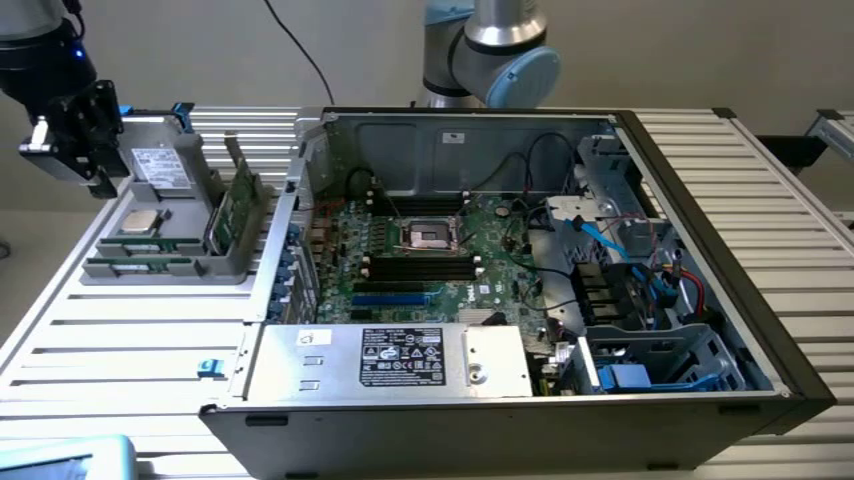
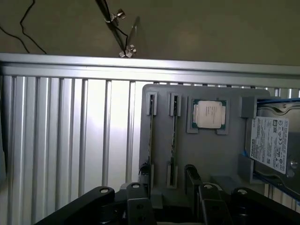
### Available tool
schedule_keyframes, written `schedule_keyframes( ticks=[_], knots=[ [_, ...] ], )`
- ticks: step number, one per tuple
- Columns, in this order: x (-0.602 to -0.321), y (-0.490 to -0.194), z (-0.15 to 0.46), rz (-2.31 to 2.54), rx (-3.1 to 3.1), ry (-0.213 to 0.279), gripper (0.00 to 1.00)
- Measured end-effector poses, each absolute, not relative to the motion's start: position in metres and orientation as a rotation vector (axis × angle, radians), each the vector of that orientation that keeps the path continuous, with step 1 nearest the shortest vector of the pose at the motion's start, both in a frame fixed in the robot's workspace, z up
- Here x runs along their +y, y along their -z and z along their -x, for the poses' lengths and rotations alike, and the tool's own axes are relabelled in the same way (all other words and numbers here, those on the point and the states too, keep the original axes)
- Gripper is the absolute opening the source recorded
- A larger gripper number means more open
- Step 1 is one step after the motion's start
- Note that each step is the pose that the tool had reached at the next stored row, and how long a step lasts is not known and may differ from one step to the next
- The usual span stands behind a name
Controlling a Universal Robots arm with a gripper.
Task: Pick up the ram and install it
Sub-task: 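Pick up the ram and move it above insertion slot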
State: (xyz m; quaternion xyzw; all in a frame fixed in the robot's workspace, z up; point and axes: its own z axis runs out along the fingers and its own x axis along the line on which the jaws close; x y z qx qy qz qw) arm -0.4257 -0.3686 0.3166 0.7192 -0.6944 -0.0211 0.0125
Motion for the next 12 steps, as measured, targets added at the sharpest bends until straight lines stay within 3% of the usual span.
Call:
schedule_keyframes(
  ticks=[12],
  knots=[
    [-0.372,-0.295,0.425,-2.243,-2.171,0.074,0.43]
  ],
)
